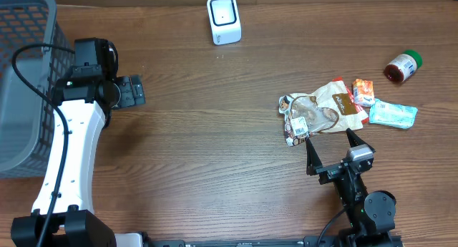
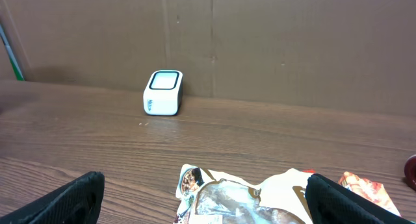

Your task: Scan the item barcode

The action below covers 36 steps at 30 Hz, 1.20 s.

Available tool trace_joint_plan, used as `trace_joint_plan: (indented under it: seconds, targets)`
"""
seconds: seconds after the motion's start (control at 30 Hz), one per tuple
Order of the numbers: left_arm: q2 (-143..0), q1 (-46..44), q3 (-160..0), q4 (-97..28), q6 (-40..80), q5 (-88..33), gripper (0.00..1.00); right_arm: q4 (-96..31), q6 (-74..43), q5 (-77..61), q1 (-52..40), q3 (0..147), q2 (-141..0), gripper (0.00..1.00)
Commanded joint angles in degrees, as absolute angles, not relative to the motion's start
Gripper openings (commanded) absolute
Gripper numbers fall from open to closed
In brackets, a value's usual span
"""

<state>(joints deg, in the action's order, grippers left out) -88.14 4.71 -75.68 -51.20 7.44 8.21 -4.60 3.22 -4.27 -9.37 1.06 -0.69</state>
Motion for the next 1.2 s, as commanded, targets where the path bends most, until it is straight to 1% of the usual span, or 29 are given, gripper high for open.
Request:
trace_joint_plan:
  seconds: [0.0, 0.17, 0.33, 0.8, 1.0, 1.17]
  targets:
    - [-88.5, 4.8, -76.1, -51.1, 6.8, 8.3, 1.0, -4.4, 3.5, -4.6, -9.1, 0.4, -0.2, 1.0]
    - [-87.1, 4.8, -76.1, -51.1, 6.8, 8.3, 1.0, -4.4, 3.5, -4.6, -9.1, 0.4, -0.2, 1.0]
    - [-82.6, 4.8, -76.1, -51.1, 6.8, 8.3, 1.0, -4.4, 3.5, -4.6, -9.1, 0.4, -0.2, 1.0]
    - [-56.3, 4.8, -76.1, -51.2, 6.8, 8.3, 1.0, -4.4, 3.5, -4.6, -9.1, 0.4, -0.2, 1.0]
    - [-52.8, 4.8, -75.9, -51.2, 6.8, 8.3, 1.0, -4.4, 3.5, -4.6, -9.1, 0.4, -0.2, 1.0]
    - [-48.0, 4.8, -73.9, -53.5, 6.8, 8.3, 1.0, -4.4, 3.5, -4.6, -9.1, 0.4, -0.2, 1.0]
